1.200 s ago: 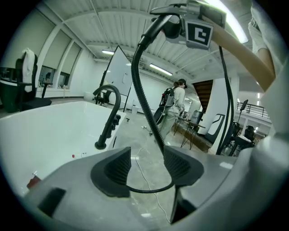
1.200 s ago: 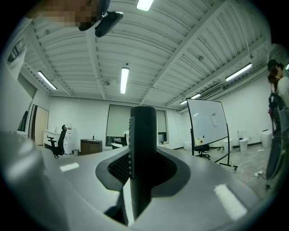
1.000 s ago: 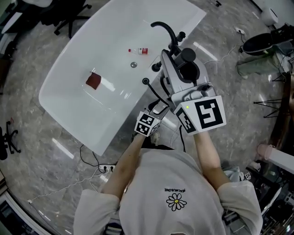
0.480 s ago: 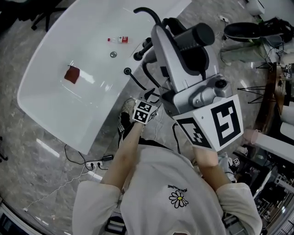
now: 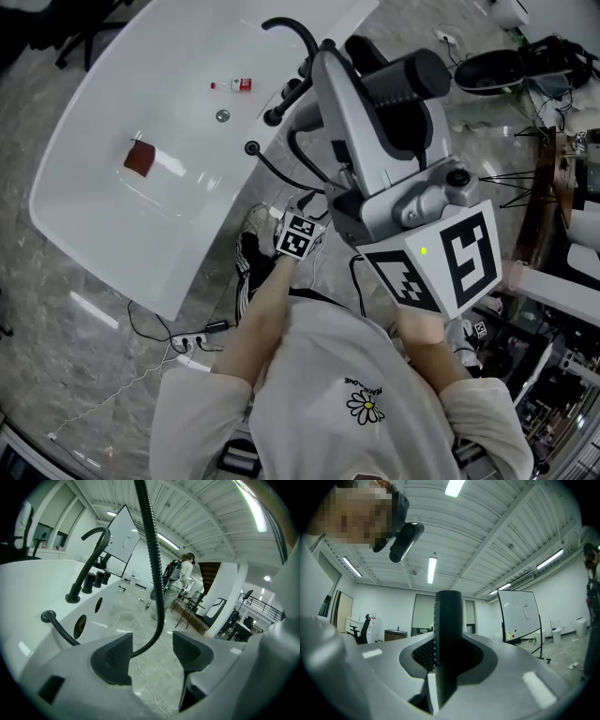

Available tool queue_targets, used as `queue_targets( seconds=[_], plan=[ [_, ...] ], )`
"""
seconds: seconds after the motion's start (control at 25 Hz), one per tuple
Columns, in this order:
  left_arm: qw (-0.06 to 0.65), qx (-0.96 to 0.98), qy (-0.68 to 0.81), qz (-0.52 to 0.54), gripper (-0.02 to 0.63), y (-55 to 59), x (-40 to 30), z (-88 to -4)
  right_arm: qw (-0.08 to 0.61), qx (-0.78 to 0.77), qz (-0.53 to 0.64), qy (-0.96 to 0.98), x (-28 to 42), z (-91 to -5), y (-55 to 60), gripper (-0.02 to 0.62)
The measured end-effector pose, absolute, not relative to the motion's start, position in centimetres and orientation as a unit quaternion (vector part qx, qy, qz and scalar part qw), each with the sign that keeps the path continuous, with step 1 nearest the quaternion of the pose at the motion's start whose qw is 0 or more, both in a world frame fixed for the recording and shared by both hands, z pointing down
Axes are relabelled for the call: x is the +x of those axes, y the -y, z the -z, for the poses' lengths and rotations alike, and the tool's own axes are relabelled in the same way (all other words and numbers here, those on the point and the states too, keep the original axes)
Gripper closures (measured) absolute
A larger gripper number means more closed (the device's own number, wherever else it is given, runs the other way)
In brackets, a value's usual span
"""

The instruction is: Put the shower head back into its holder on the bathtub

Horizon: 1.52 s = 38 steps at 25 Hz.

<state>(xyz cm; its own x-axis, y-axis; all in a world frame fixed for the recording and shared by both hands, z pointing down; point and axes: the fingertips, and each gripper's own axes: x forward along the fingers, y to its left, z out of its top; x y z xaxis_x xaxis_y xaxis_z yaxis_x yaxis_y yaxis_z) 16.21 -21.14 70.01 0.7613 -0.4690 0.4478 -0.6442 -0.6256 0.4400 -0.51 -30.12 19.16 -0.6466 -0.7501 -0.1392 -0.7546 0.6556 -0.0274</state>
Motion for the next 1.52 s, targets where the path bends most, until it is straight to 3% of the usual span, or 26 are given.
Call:
queue_targets(
  seconds=[0.28, 0.36, 0.44, 0.64, 0.88, 1.52],
  plan=[
    [0.286, 0.887, 0.316, -0.178, 0.350, 22.1, 18.4, -71.1, 0.085, -0.402, 0.010, -0.911, -1.3, -19.3, 29.8, 0.494],
    [0.276, 0.886, 0.311, -0.204, 0.404, 22.5, 17.9, -71.4, 0.091, -0.397, 0.014, -0.913, -1.5, -19.2, 30.1, 0.494],
    [0.271, 0.883, 0.306, -0.232, 0.541, 22.6, 16.9, -72.3, 0.094, -0.397, 0.017, -0.913, -1.5, -19.3, 30.5, 0.494],
    [0.279, 0.867, 0.317, -0.263, 0.543, 22.7, 14.1, -74.2, 0.100, -0.397, 0.026, -0.912, -0.8, -19.9, 30.8, 0.494],
    [0.225, 0.861, 0.359, -0.282, 0.541, 26.8, 7.8, -72.0, 0.157, -0.391, 0.023, -0.907, 0.2, -17.7, 30.8, 0.495],
    [0.020, 0.825, 0.488, -0.286, 0.540, 36.2, -3.0, -51.3, 0.273, -0.356, -0.083, -0.890, 6.2, -5.1, 19.9, 0.497]
  ],
)
